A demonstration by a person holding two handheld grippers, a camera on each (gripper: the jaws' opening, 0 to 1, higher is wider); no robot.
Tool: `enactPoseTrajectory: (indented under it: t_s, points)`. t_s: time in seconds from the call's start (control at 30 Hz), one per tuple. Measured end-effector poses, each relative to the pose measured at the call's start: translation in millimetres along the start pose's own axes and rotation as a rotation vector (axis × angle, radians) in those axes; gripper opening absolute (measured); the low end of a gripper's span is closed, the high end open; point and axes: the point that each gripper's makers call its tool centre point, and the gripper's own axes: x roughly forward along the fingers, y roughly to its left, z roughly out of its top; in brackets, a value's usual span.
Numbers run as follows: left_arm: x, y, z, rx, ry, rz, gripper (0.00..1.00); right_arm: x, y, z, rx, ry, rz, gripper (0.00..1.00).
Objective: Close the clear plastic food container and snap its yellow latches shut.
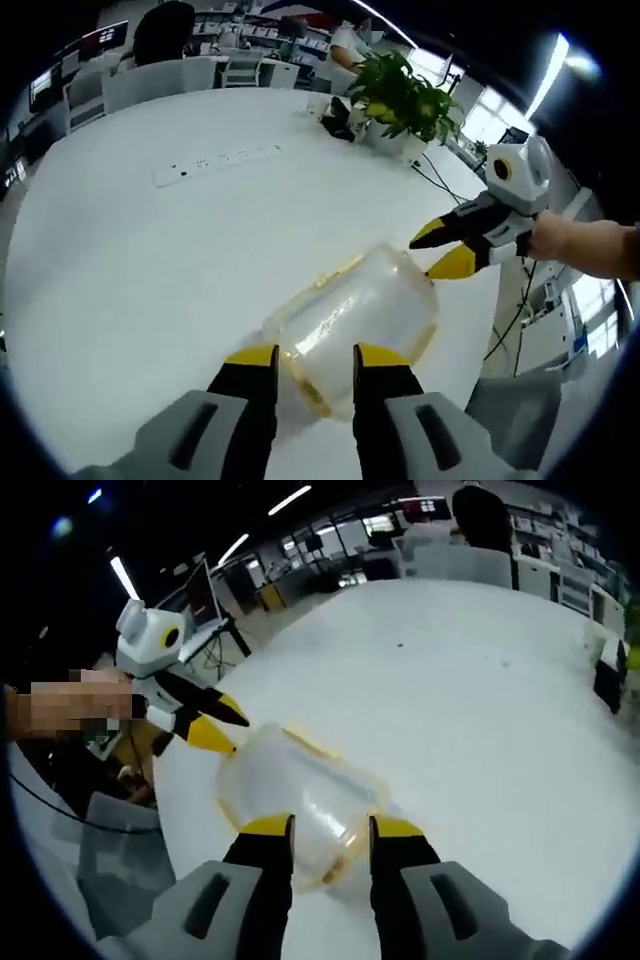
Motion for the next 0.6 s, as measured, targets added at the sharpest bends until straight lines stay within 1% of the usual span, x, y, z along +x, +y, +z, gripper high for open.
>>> enactPoseTrajectory:
  t_s: [0.1,0.23,0.43,0.53,0.6]
  points:
    - [2,-1.9,5.0,0.071,0.011,0.001,0.22,2,5,2.0,-0.045,0.004,0.007,0.26]
    - [6,-5.6,8.7,0.133,0.023,0.002,0.22,5,11,1.3,-0.077,0.017,0.020,0.25]
    - [12,-12.2,10.2,0.168,0.039,-0.016,0.20,10,19,0.9,-0.113,0.026,0.045,0.24]
    - [15,-17.3,12.8,0.204,0.044,-0.026,0.20,12,23,0.1,-0.137,0.033,0.055,0.22]
    - [16,-21.0,16.3,0.240,0.036,-0.036,0.19,13,25,-0.2,-0.149,0.040,0.057,0.22]
